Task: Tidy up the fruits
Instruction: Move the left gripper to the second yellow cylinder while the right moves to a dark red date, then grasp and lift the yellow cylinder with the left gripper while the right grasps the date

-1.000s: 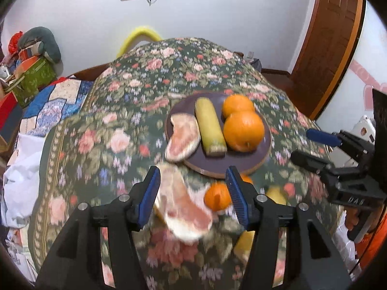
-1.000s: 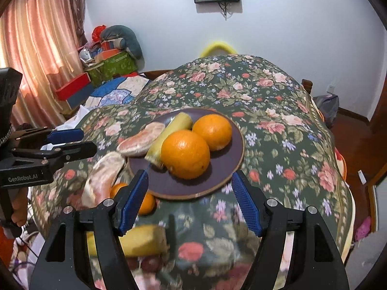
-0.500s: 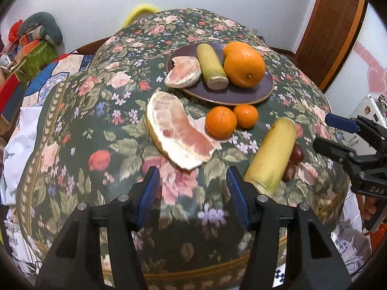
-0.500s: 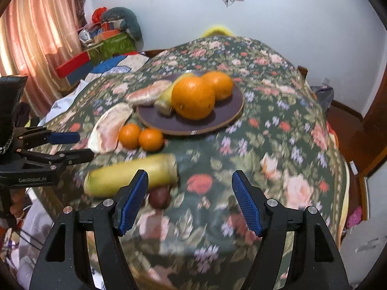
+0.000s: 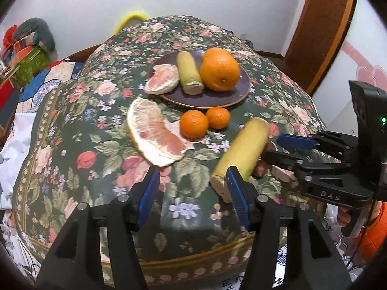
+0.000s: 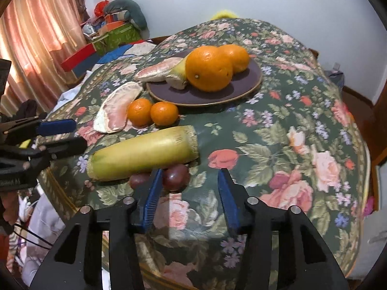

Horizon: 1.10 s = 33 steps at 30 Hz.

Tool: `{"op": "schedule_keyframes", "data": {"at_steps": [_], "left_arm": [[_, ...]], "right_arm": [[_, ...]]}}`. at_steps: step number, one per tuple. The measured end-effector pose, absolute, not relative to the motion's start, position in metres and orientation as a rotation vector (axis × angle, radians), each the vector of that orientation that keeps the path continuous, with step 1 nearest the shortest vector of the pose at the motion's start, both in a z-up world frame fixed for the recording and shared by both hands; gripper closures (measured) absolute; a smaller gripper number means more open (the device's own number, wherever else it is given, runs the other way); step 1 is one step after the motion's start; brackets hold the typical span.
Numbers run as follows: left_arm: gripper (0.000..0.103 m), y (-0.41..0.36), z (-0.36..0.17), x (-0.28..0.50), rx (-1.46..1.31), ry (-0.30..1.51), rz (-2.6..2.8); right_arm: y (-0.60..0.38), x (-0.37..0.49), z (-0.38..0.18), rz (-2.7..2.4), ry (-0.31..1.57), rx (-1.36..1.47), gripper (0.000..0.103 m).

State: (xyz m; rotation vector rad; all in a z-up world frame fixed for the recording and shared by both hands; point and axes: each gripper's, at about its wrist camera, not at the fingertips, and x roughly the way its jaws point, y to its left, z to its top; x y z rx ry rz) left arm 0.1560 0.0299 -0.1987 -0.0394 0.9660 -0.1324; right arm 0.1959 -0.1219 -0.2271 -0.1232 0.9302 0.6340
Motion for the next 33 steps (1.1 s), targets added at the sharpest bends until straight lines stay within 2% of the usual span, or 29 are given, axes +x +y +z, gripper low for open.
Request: {"op": "schedule_keyframes", "data": {"at_steps": [4,6,7,9,13,20,30,33], "left_arm": [[0.046,0.018,-0.205,0.158,-0.031,0.983,-0.172],[0.046,0.013,-0.208,0.16,-0.022,0.99,-0.188],[0.046,0.011,-0.209,0.16,-0.02,0.992,-0.193],[0.047,0.007,-0.212,0.161,-0.012,1.001,-0.206],[0.061,0.001,-0.216,0.163,-0.023,1.01,-0.248],[0.066,-0.01,-0.213,0.151,0.012,1.008,-0.275],[0.067,-0.023,-0.195,0.155,0.064,0.995,-0.271],[0.064,-0.03,-0.192,0.17,0.071,0.993,-0.283]], "right_arm": [[-0.118,0.193,-0.229,0.665,0.932,-0.113,0.071],[-0.116,0.194,-0.229,0.685,0.935,-0.107,0.08],[-0.115,0.194,-0.229,0.69,0.936,-0.104,0.081],[-0.115,0.193,-0.228,0.69,0.932,-0.105,0.081],[-0.121,0.194,-0.226,0.676,0.925,-0.089,0.081],[-0.139,0.193,-0.216,0.629,0.891,-0.079,0.081],[-0.162,0.19,-0.204,0.598,0.857,-0.048,0.081],[-0.165,0.191,-0.202,0.592,0.852,-0.045,0.081]]}}
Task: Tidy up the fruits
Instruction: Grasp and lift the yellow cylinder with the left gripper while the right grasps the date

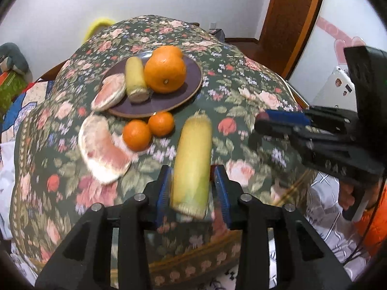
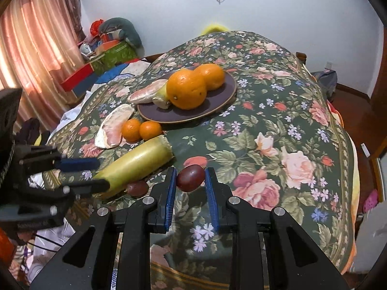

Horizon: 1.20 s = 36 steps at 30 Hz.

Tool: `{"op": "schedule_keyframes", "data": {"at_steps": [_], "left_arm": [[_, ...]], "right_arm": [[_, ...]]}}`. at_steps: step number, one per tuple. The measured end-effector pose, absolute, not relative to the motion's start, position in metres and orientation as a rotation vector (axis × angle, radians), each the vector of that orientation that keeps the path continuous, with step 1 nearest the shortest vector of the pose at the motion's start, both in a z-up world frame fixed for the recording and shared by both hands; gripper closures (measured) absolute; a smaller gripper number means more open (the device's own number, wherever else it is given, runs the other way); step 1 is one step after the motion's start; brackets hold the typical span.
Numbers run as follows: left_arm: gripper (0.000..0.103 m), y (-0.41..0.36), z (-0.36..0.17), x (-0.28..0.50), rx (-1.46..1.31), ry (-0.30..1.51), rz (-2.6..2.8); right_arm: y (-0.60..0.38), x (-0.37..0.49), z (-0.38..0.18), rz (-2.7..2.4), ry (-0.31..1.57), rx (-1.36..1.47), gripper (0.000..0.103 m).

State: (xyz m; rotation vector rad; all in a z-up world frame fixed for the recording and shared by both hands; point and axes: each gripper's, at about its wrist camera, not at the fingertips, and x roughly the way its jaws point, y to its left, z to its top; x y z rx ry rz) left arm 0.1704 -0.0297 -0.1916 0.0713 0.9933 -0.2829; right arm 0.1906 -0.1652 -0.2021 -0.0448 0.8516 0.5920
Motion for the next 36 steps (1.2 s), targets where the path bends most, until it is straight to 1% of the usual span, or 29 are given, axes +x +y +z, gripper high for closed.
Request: {"op": "schedule_keyframes", "data": {"at_steps": [9,12,17,22,29,36], "left_arm": [[0.063,-0.045,-0.221,0.218,0.086,1.078,-0.296],[0.063,-0.045,-0.228,0.222,0.083,1.094,-0.294],[0.064,-0.045,-0.224,0.215,0.1,1.065,-0.276],[0.065,-0.035,-0.209,0.202,0.111,1.033,-0.266],[0.065,-0.006,-0.173,0.182,0.043,0.941,-0.225],[0.065,0.016,-0.145,0.186,-0.013,0.861,-0.2]], "right_arm": [[-0.176,0.194,-0.201,0.59,0.844,-0.011,0.081],[-0.18,0.195,-0.2,0.586,0.839,-0.005,0.081],[-0.183,0.199,-0.199,0.574,0.839,0.001,0.081],[-0.187,0.2,-0.195,0.566,0.83,0.008,0.081],[-0.185,0.204,-0.184,0.563,0.802,0.015,0.081],[-0.178,0.214,-0.177,0.565,0.78,0.004,0.081]]}}
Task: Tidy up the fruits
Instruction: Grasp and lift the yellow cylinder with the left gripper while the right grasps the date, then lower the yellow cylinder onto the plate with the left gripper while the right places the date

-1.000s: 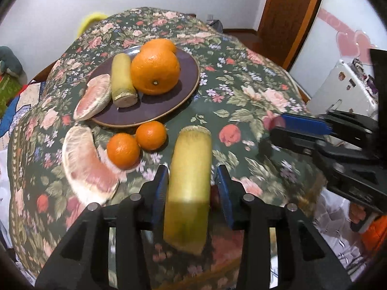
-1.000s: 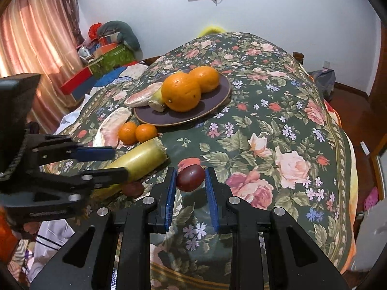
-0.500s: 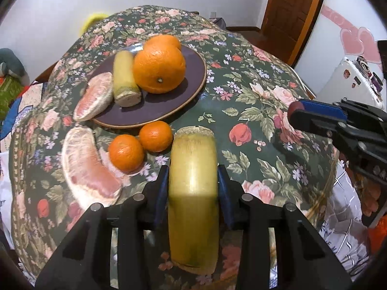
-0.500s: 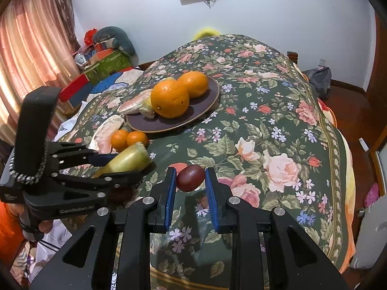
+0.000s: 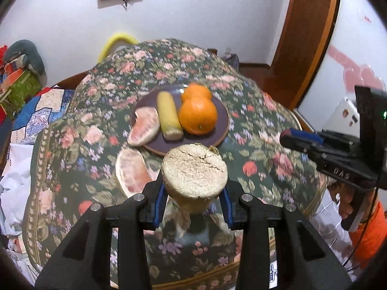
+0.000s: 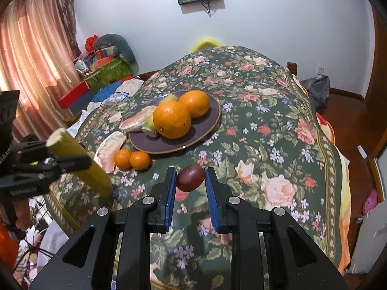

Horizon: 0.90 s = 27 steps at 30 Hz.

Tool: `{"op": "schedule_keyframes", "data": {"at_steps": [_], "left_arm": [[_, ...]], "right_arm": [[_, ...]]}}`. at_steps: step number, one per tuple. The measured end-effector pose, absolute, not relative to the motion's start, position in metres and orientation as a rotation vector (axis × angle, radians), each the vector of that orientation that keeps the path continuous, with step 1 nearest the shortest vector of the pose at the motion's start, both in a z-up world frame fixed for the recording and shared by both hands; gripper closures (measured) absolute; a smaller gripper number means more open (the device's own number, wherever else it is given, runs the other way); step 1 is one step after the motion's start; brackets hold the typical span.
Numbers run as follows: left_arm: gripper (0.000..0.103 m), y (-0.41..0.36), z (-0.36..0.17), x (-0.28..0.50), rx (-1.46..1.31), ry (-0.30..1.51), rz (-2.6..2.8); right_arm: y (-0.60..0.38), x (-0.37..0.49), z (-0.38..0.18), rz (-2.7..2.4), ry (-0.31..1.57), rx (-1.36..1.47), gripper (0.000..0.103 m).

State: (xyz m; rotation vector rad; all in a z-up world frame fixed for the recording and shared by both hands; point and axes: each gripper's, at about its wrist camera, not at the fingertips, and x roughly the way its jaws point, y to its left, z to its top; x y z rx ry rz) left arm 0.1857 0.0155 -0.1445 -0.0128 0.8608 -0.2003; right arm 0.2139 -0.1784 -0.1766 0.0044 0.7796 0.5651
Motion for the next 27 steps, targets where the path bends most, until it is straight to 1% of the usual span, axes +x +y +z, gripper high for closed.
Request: {"op": "schedule_keyframes", "data": {"at_steps": [8,19,27], "left_arm": [[0.065,0.03,-0.132,0.215,-0.034,0.809,-0.17],[0.065,0.052,-0.157,0.275,-0.103,0.864,-0.12],[0.065,0.051,-0.172,0.311,-0.114,0.88,-0.099]], "right_arm": [[-0.171,0.233,-0.17,0.571,0.755,0.008,0.081],[-0.154,0.267,-0.175,0.591,0.748,0.001,0.081],[-0.143,0.293,-0.19,0.589,0.775,-0.011,0.081]]}}
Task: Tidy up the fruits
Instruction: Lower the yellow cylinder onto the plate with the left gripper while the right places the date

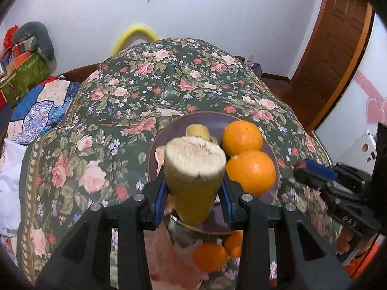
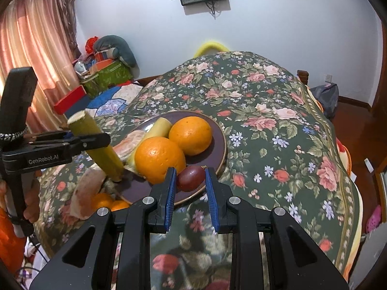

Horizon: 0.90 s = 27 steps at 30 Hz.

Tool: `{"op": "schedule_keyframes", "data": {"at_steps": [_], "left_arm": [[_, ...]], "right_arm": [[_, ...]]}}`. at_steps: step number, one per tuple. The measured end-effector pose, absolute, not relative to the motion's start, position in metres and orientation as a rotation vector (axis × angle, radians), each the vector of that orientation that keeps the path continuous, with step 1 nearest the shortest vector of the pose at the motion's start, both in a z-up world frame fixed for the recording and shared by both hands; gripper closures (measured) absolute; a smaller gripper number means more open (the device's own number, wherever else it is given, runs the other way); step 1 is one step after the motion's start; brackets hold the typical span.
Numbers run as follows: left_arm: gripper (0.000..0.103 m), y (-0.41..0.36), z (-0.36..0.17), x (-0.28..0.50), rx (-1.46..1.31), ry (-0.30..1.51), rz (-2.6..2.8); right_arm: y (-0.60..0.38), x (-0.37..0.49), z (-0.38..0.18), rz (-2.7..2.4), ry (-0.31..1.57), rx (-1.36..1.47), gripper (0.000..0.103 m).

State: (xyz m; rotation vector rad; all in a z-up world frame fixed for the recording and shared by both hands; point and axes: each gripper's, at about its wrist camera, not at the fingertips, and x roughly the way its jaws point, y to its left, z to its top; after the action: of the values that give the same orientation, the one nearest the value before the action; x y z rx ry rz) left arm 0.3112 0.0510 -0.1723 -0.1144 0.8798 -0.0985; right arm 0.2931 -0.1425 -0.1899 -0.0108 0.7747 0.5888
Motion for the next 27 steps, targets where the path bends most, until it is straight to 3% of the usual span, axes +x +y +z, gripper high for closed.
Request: {"op": "schedule_keyframes", "data": {"at_steps": [20,22,24,27], "left_arm": [[0.065,0.045,-0.195,0.354,-0.11,0.934,-0.102],[0.065,0.045,-0.194,0.353,-0.109,0.932,-0.104],[0.065,0.045,-0.192,0.351,-0.109,0.93,-0.105],[0.065,0.046,-0.187,0.345,-0.117,0.919,-0.11]], "right_arm": [[-0.128,0.335,-0.213,0.572,0.835,-0.062,0.08],[-0.13,0.336,-0.214,0.569,0.839,-0.052,0.076],[-0.131,0.337,-0.214,0.565,0.844,-0.045,0.065],[-0.133,0.334,-0.212,0.556,0.837,-0.051,0.064]]}}
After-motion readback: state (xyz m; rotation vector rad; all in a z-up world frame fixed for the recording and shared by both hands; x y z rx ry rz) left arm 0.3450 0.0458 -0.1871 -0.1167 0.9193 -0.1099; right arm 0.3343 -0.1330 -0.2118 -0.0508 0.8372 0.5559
